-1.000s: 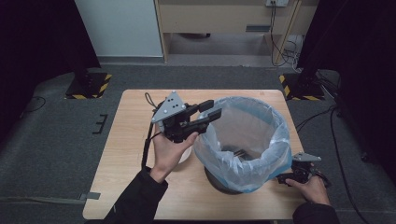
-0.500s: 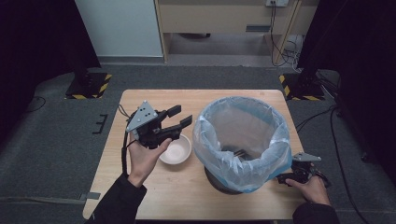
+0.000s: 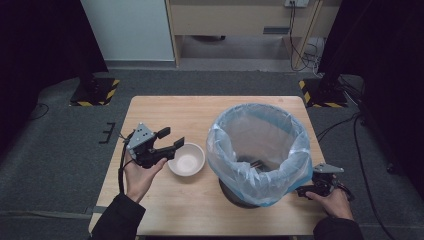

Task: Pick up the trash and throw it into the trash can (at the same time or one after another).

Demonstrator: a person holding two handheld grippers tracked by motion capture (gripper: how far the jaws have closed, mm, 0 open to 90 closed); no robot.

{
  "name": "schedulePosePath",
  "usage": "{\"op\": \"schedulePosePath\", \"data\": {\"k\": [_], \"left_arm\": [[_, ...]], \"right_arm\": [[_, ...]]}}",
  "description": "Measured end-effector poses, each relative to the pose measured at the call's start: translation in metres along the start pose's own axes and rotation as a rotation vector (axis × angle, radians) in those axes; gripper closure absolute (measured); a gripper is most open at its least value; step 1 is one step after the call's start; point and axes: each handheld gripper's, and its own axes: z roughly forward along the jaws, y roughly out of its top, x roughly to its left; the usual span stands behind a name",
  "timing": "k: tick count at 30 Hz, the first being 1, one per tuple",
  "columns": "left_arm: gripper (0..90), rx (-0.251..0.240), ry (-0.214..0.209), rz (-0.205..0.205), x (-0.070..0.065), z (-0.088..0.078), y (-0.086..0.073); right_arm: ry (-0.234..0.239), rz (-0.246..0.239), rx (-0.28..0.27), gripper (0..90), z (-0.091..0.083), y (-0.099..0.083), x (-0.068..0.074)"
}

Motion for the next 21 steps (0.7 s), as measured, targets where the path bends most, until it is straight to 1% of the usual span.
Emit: {"op": "schedulePosePath", "data": {"k": [1,4,10,13,18,21], "left_arm": [[33.1,0.021,0.012,0.003,0.003,0.002,-0.005],[31.2,0.058,0.041,0.007,0.01,0.005,-0.015],[29.0,0.129,0.092,-0.027,0.028,0.013,-0.04],[28.4,0.161,0.109,-0.041,0.035,0.017,-0.05],[27.9,0.214,0.132,-0.04,0.043,0.024,-0.065],[27.3,0.258,0.137,-0.041,0.047,0.03,-0.075]], "right_arm": [[0.0,0.0,0.0,0.7,0.0,0.0,0.0],[0.0,0.0,0.0,0.7,0.0,0.0,0.0],[0.001,-0.002,0.0,0.7,0.0,0.0,0.0],[0.001,-0.002,0.0,0.7,0.0,0.0,0.0],[0.003,-0.004,0.0,0.7,0.0,0.0,0.0],[0.003,-0.005,-0.001,0.7,0.0,0.0,0.0]]}}
